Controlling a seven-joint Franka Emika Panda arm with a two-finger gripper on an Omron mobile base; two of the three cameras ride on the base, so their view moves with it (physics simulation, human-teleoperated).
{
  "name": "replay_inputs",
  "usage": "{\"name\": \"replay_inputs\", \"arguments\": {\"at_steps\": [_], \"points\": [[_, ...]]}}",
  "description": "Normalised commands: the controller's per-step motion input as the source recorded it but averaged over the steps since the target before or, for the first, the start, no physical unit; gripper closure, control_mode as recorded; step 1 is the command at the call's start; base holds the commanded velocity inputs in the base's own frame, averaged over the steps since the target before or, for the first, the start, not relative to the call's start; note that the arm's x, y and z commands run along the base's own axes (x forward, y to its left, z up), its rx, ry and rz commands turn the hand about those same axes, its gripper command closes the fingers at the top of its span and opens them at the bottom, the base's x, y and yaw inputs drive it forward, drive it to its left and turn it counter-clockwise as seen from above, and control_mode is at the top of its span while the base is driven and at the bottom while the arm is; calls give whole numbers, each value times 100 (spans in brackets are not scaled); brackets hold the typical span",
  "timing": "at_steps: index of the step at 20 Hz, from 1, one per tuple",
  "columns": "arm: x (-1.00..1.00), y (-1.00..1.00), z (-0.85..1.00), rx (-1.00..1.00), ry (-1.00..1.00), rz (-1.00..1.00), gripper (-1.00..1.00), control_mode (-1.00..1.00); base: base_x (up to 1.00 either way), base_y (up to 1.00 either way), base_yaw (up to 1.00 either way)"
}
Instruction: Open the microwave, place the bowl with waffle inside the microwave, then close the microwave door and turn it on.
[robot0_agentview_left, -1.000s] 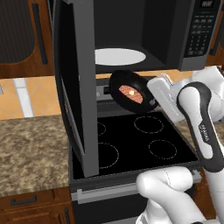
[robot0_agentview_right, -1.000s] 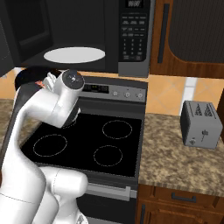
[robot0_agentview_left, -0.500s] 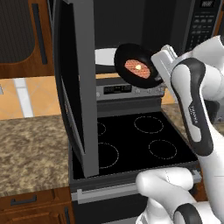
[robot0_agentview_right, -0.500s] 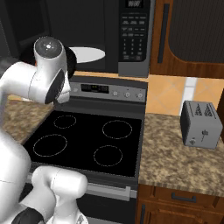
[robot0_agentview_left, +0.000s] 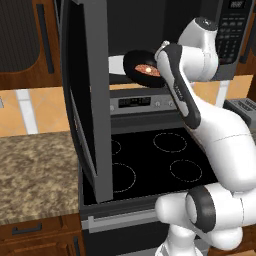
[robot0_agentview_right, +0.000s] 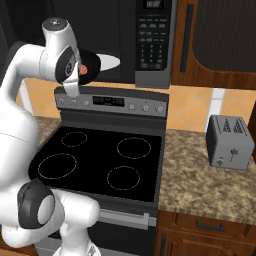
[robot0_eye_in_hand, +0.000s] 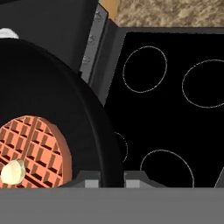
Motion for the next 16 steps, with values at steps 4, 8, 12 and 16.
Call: {"name": "replay_inputs", "arguments": {"at_steps": [4, 8, 12, 16], "points": [[83, 8, 34, -1, 2, -12, 100, -100, 0, 0, 0], [92, 9, 4, 0, 0, -12, 100, -100, 0, 0, 0], [89, 29, -13, -1, 0, -8, 100, -100, 0, 0, 0], [60, 42, -36, 0, 0, -1, 100, -100, 0, 0, 0]]}}
